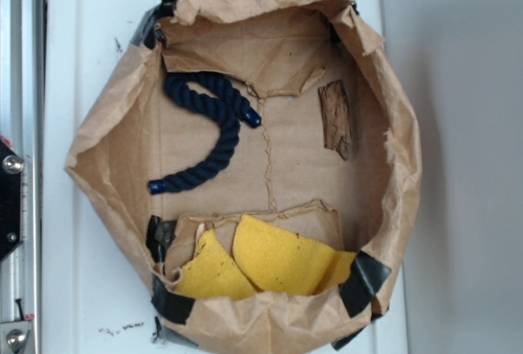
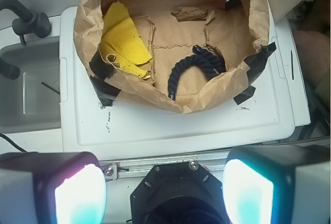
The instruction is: Grab the blue rope.
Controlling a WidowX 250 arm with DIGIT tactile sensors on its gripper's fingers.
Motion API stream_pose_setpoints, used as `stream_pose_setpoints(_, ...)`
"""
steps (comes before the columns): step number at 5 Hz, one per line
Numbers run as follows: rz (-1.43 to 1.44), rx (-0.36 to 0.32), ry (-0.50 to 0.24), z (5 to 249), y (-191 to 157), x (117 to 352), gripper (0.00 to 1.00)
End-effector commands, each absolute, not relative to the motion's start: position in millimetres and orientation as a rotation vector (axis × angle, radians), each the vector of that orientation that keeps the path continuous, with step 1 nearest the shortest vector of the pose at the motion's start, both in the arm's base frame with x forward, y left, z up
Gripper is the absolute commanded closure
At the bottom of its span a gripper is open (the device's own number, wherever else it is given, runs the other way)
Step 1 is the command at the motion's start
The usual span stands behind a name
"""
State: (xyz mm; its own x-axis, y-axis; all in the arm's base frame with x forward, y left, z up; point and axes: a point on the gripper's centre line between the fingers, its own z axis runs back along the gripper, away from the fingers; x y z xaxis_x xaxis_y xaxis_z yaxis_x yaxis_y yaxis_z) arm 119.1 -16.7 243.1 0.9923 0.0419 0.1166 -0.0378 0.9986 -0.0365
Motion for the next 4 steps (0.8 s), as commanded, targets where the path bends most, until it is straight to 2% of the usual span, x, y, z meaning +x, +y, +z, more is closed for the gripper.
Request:
stream_pose_setpoints(1,0.04,-0.034,-0.118,243.1,-16.7,119.1,0.0)
stream_pose_setpoints(2,0.123,-0.073,-0.156,253.1,-15.7,152.7,0.0)
stream_pose_setpoints(3,0.226,-0.099,-0.185,250.4,-14.5,189.1,0.0)
stream_pose_setpoints(4,0.291,-0.136,-0.188,234.0,-5.6,213.6,0.0)
